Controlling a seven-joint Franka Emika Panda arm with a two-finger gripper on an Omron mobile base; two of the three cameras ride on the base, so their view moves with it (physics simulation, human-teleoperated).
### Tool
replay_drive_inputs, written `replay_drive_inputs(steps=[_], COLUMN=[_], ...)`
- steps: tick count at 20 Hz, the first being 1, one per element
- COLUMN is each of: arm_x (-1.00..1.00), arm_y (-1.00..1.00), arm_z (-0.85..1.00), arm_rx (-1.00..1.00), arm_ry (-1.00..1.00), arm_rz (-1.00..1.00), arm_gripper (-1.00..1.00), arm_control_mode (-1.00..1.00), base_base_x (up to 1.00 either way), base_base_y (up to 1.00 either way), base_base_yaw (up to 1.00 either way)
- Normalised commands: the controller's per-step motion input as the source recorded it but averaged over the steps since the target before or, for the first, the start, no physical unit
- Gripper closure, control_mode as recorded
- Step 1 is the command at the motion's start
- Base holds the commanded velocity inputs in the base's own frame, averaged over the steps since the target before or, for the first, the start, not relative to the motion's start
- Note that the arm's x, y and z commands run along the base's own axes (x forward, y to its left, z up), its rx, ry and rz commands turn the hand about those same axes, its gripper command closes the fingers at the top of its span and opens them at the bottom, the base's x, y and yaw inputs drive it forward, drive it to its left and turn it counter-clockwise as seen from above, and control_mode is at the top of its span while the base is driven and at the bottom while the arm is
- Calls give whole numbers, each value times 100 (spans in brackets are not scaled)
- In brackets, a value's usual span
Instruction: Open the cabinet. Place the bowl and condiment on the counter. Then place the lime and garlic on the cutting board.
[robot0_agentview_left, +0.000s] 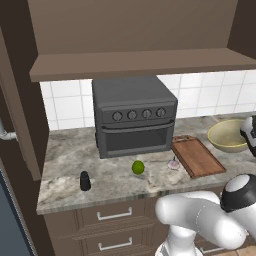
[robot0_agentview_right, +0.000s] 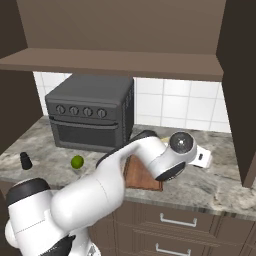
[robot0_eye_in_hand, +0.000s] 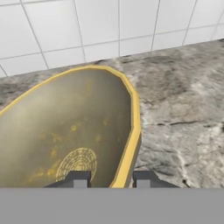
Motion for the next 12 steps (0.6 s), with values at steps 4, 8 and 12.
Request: replay_drive_inputs(steps=[4,8,12], arm_x=[2,8,12], arm_y=[-6,-23,-26], arm_z=[-7,-16,-26], arm_rx=[0,3,5], arm_ry=[-2,-3,-2], arm_rz=[0,-6,-8], arm_gripper=[100,100,100], arm_control_mode=[-100,-100,-100], base_base_x=[0,0,0], base_base_y=[0,0,0], base_base_yaw=[0,0,0])
